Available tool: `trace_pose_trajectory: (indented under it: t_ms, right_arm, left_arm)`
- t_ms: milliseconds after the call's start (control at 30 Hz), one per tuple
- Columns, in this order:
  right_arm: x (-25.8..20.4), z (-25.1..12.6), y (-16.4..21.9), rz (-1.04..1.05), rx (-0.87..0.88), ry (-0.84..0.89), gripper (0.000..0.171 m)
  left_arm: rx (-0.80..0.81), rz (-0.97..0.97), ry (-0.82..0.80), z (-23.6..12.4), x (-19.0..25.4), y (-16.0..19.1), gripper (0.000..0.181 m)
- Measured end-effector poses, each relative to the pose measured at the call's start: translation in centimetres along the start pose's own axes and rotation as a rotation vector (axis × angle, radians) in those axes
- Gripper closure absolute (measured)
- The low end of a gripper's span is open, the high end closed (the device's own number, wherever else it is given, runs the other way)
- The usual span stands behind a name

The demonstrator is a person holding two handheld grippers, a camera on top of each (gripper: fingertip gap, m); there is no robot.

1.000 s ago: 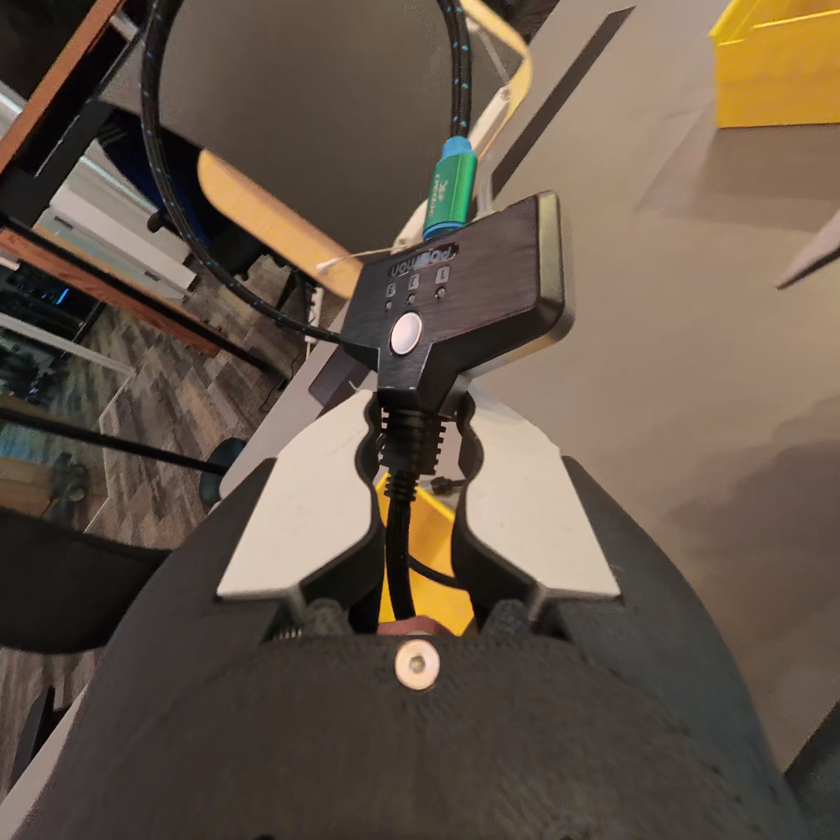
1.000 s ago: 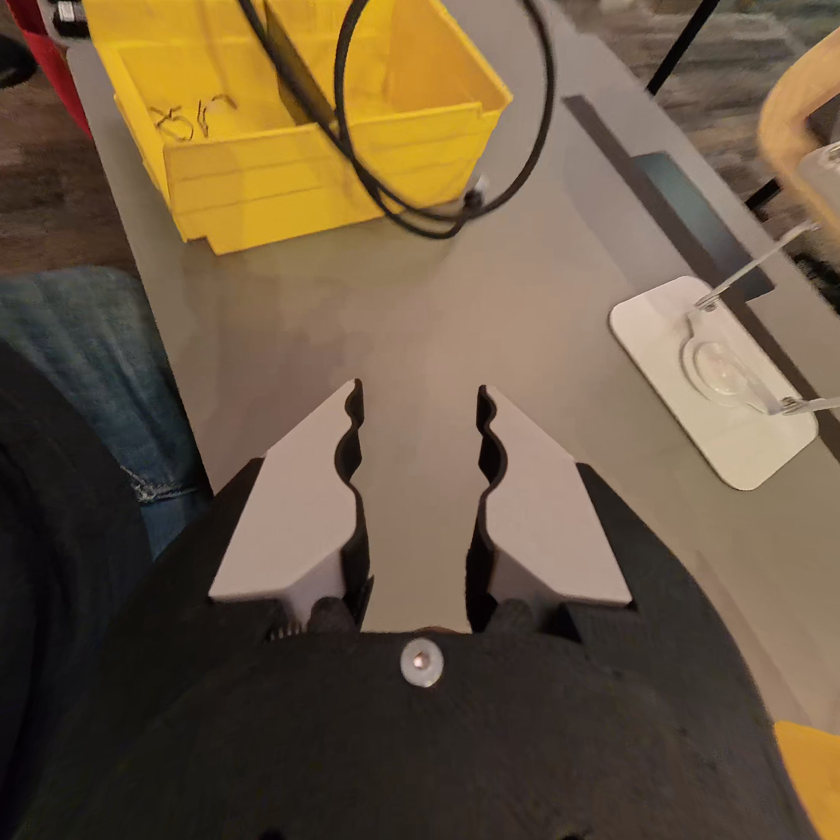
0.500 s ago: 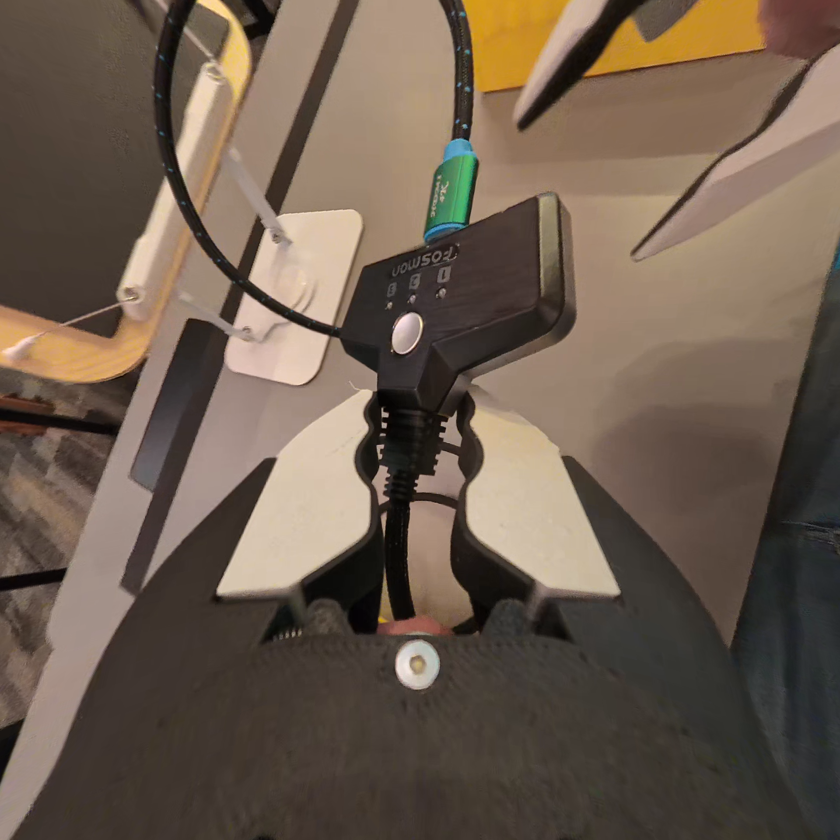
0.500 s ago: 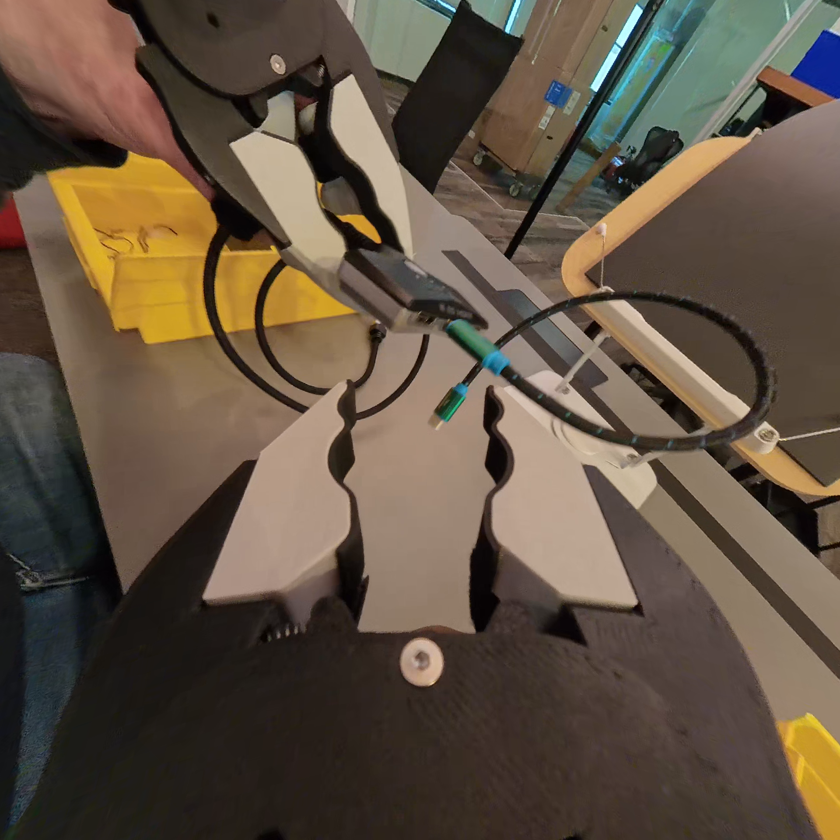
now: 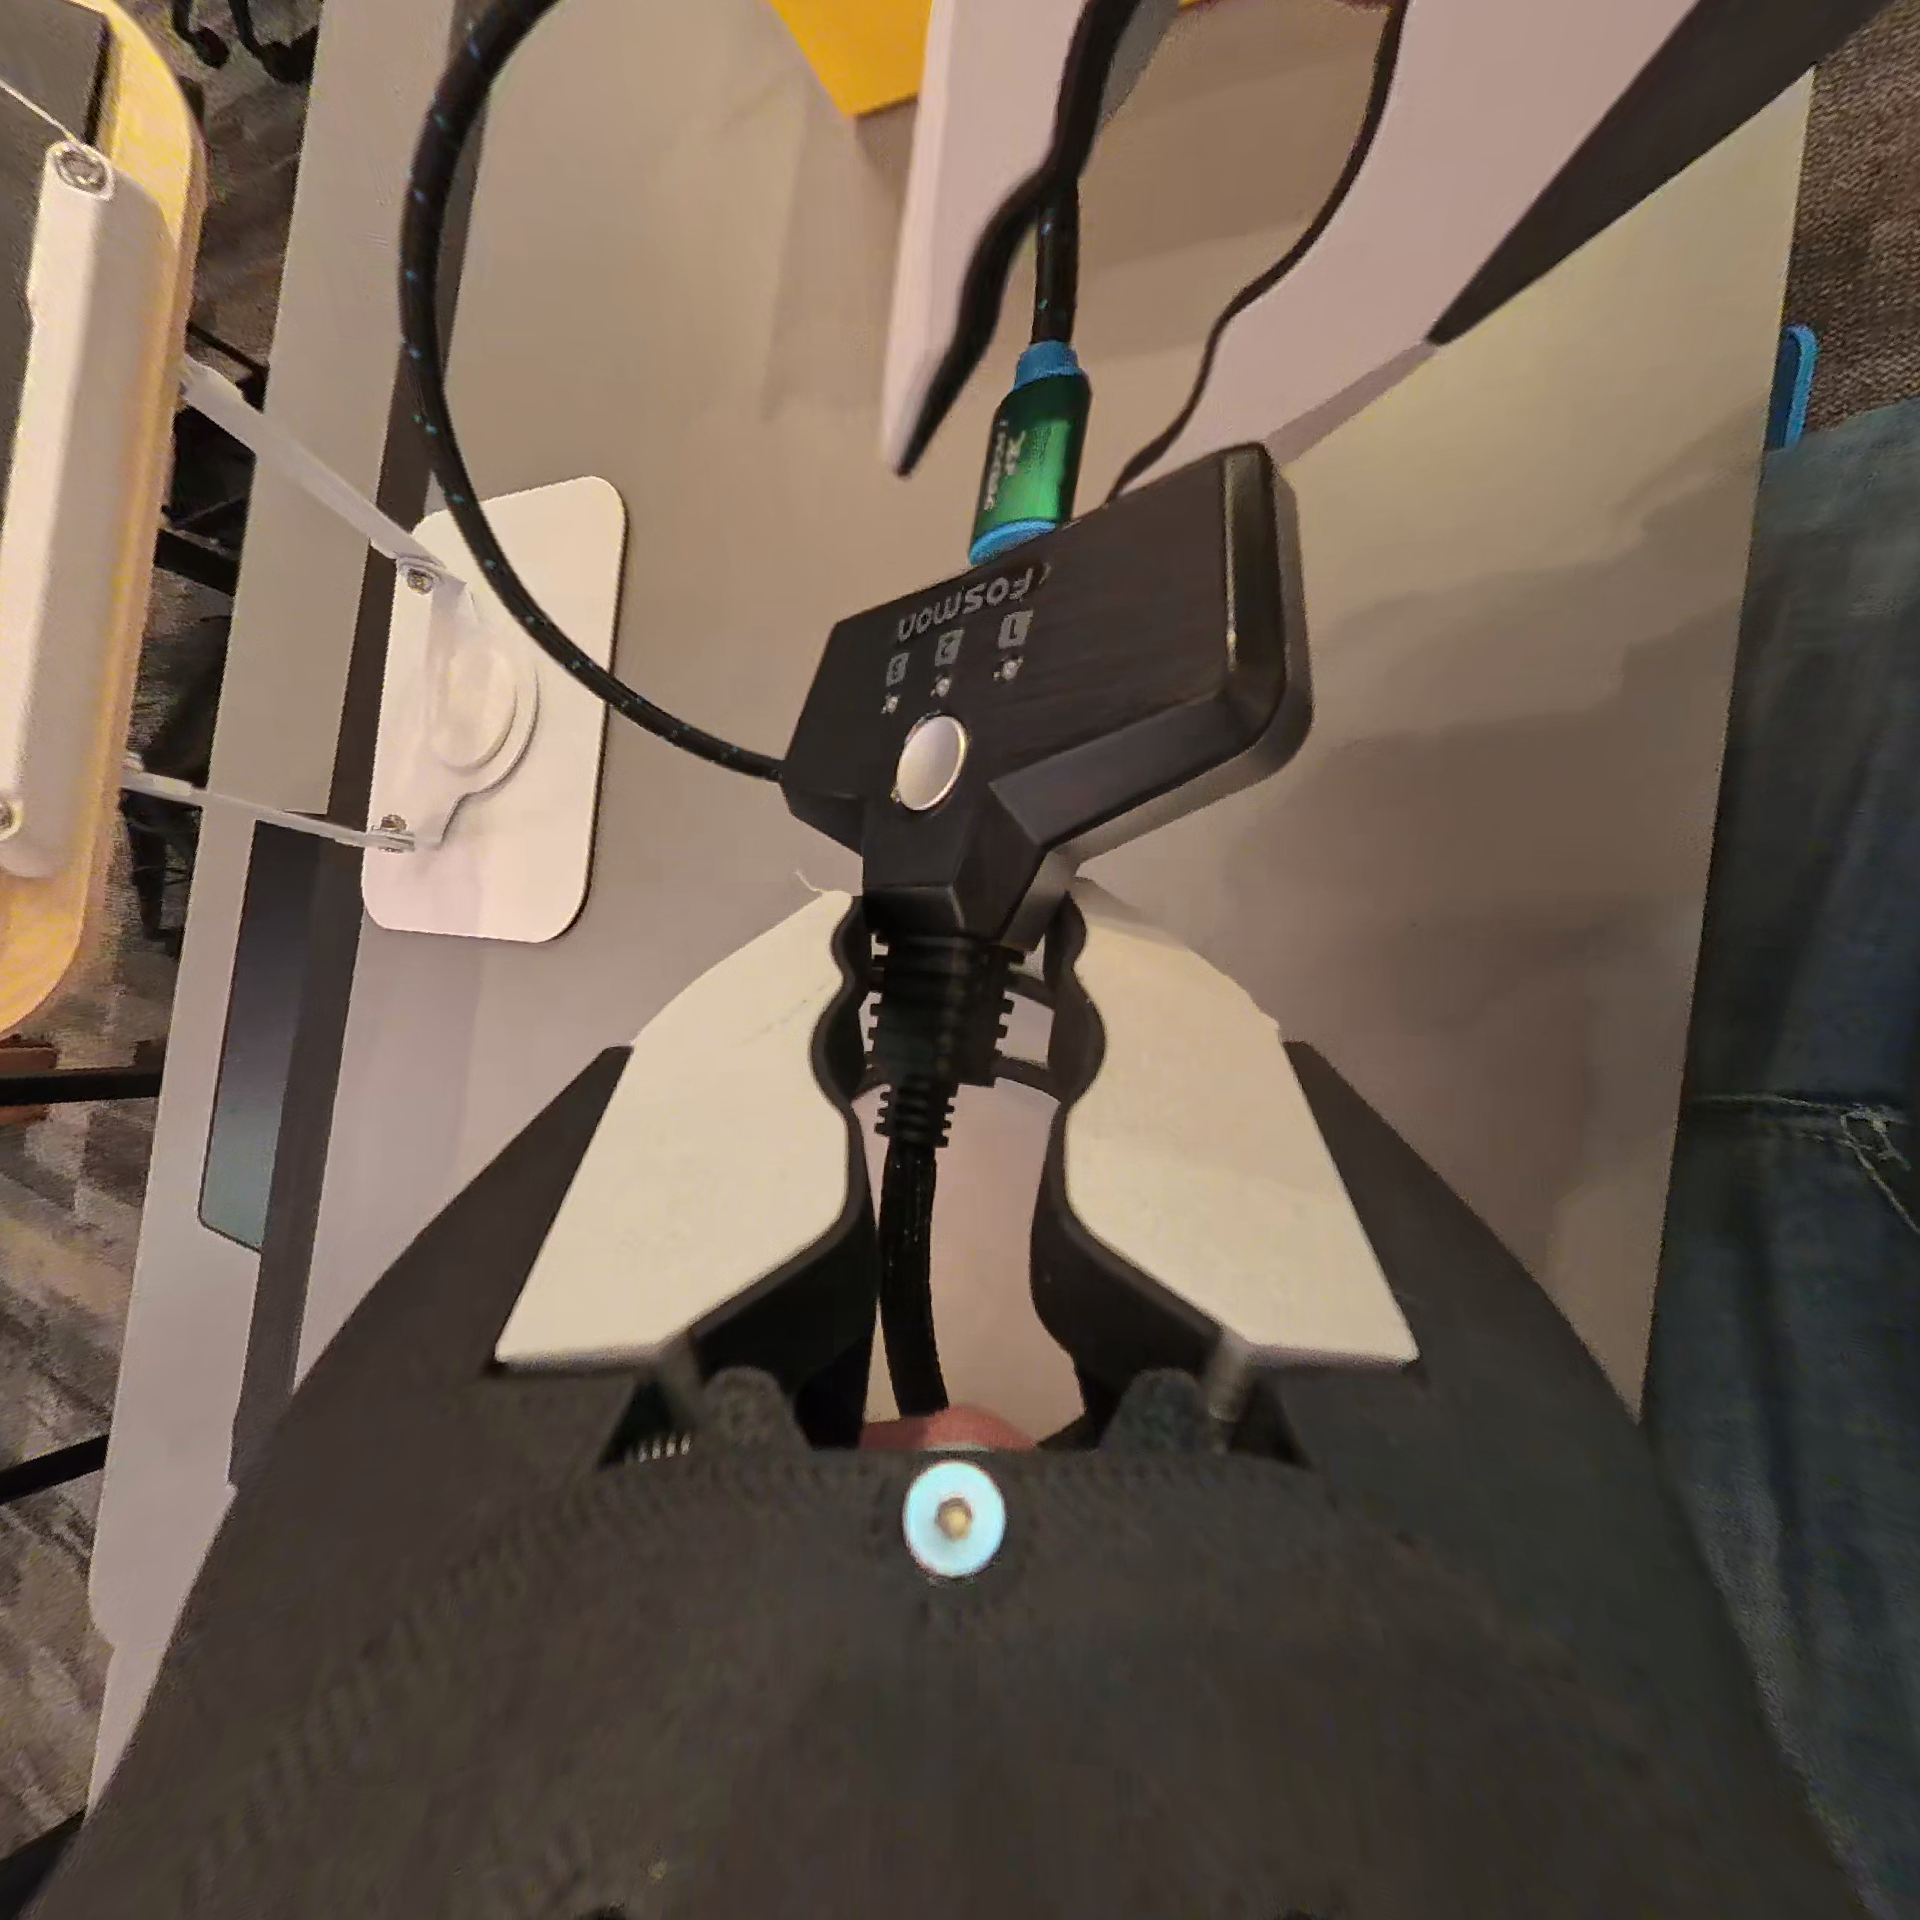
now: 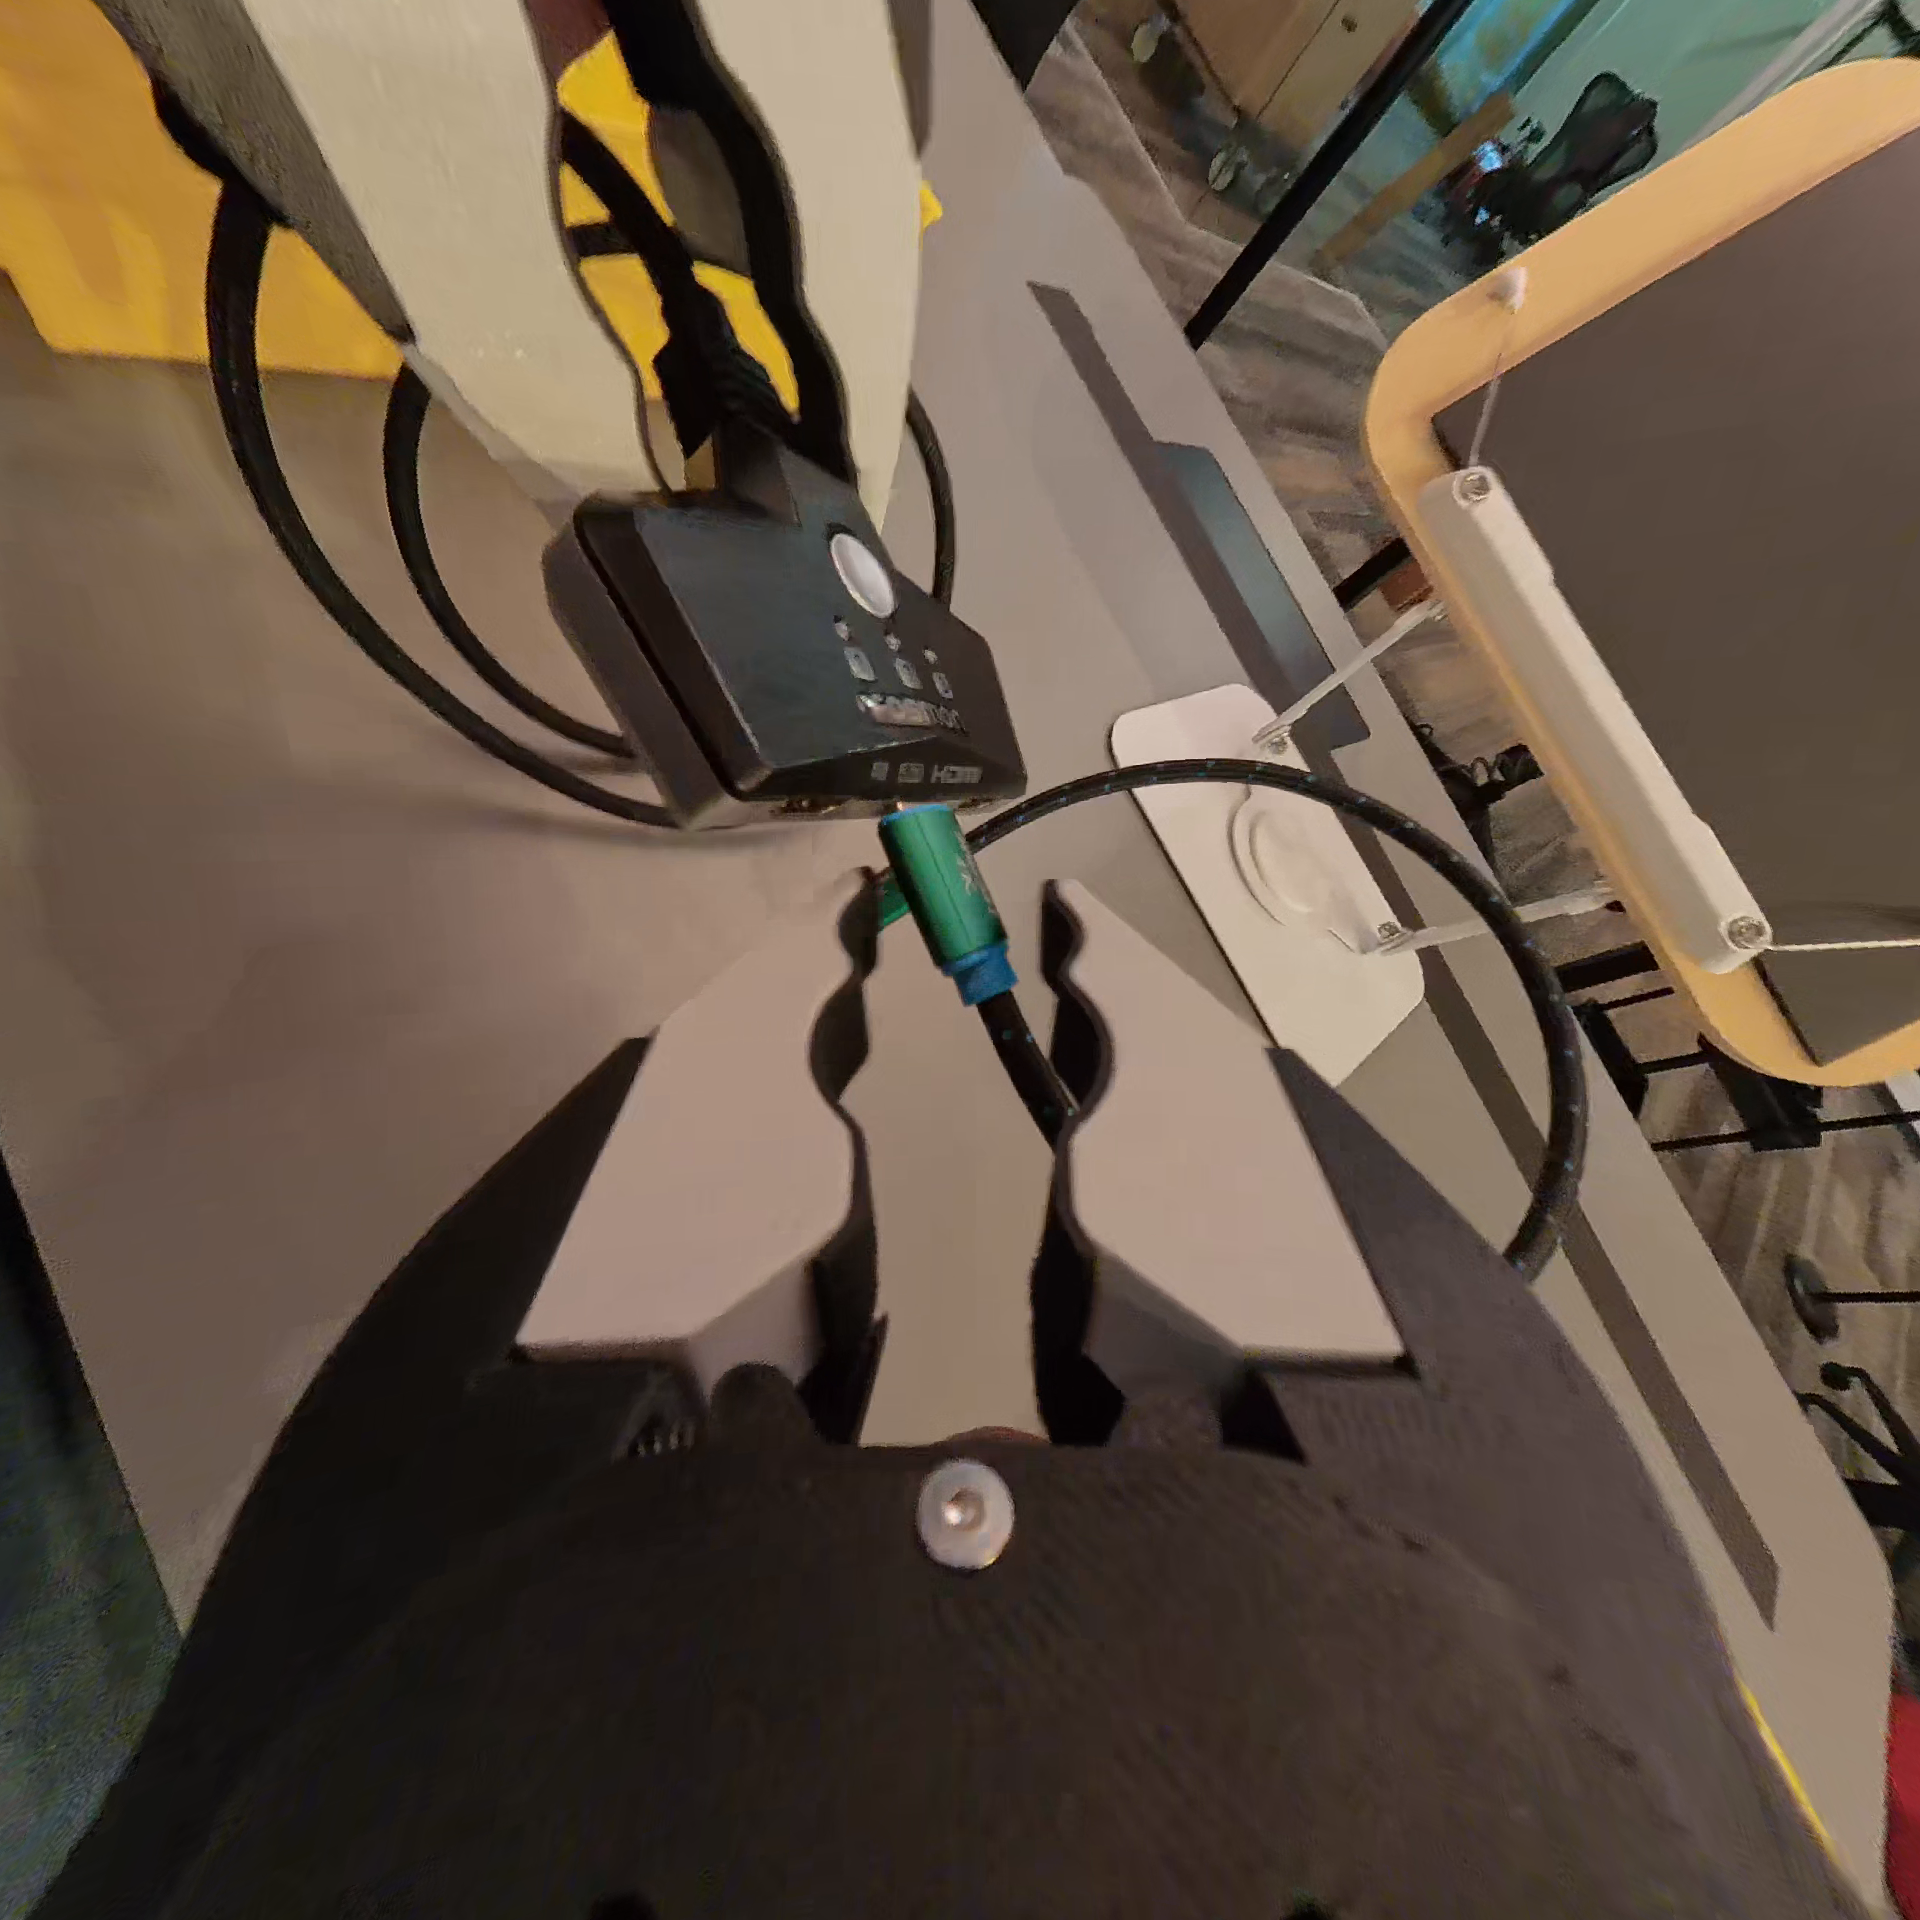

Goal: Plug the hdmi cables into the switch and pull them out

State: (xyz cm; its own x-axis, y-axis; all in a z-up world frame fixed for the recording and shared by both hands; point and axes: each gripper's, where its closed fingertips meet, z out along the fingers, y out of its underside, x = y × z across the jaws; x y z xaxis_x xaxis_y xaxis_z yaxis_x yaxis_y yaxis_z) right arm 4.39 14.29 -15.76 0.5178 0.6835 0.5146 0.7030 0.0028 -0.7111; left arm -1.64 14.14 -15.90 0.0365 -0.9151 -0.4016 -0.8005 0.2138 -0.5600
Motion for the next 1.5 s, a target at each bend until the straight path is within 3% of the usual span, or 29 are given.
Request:
trace_pose_trajectory:
  t_ms: [33, 333, 733, 900, 1100, 1367, 1500]
  right_arm:
    - [-0.3, 0.1, 0.3, -0.014, -0.017, -0.015, 0.154]
    - [-1.4, 0.6, 1.1, -0.084, -0.044, -0.06, 0.158]
    - [-2.0, 0.9, 0.4, -0.313, -0.025, 0.029, 0.163]
    - [-2.7, 1.4, 0.3, -0.353, -0.036, 0.017, 0.162]
    - [-2.9, 1.2, -0.1, -0.318, -0.011, 0.005, 0.162]
    - [-3.1, 1.0, -0.6, -0.307, 0.007, -0.001, 0.163]
    - [-2.9, 1.1, -0.2, -0.289, 0.001, -0.006, 0.162]
  left_arm:
    - [-0.002, 0.003, 0.006, 0.2, 0.2, 0.1, 0.15]
    - [-0.011, -0.046, 0.096, 0.7, 1.0, 1.0, 0.151]
    - [0.205, -0.396, 0.412, -2.7, 1.1, -0.6, 0.099]
    - [0.094, -0.288, 0.363, -2.0, 2.2, 0.0, 0.088]
    - [-0.071, -0.014, 0.138, 0.3, 2.6, 0.4, 0.1]
    - [-0.041, 0.077, -0.03, 1.8, 1.7, -1.0, 0.149]
    - [-0.072, 0.156, -0.093, 2.2, 1.6, -0.8, 0.156]
